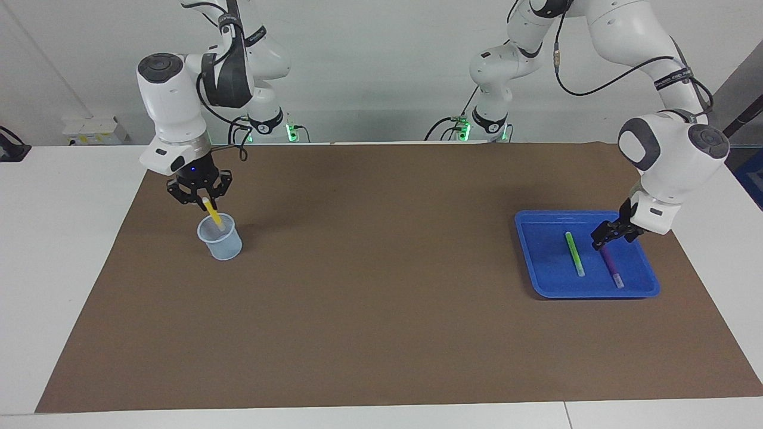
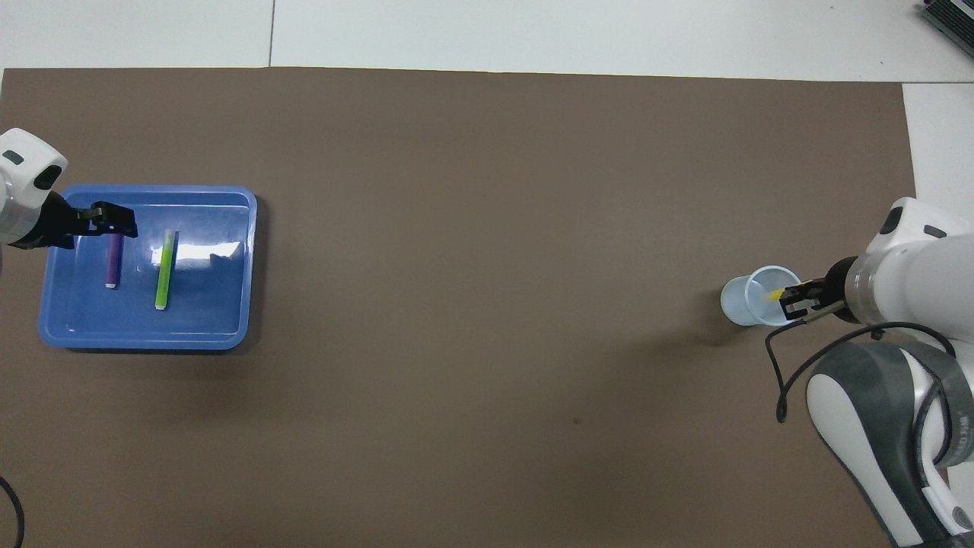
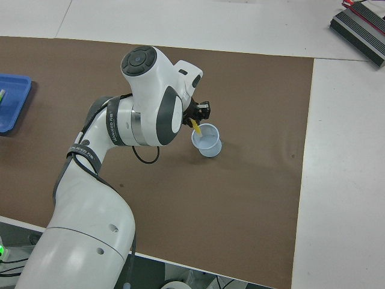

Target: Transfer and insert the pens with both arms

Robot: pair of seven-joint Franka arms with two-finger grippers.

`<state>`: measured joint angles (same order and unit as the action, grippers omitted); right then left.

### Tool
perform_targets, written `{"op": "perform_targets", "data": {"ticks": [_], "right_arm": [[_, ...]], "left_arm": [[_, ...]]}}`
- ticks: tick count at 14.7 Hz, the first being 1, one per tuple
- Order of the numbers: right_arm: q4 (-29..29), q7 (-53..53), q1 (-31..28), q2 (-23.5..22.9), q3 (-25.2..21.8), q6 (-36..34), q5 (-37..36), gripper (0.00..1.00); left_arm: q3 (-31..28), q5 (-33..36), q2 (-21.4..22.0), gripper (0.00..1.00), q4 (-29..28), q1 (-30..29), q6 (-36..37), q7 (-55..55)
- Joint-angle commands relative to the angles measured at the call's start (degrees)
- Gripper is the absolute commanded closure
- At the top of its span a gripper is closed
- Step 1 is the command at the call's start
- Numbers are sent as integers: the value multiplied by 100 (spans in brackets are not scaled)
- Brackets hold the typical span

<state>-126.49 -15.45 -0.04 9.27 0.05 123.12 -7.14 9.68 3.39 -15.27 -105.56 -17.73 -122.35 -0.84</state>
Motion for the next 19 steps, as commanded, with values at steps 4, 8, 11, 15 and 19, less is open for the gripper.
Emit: {"op": "perform_targets", "data": {"ticks": [4,8,11,15,19], "right_arm": [[-533,-116,-145,84,66,737,-147,100],[-693,-107,-216,-329,66,1415,-147,100],[-684,-89,-225,-479,66,1575,-147,100],[-658,60,-234,-497,66,1557,-147,73],[-535,8,-234,-532,66,1443,-147,0]], "left_arm": [[7,145,-221,0,-237,76,-473,-617],[7,145,-319,0,-552,173,-798,-707],[7,145,-266,0,-921,243,-1106,-707],[7,145,-257,3,-949,234,-1080,-725],[7,136,-248,64,-905,208,-861,-716]]}}
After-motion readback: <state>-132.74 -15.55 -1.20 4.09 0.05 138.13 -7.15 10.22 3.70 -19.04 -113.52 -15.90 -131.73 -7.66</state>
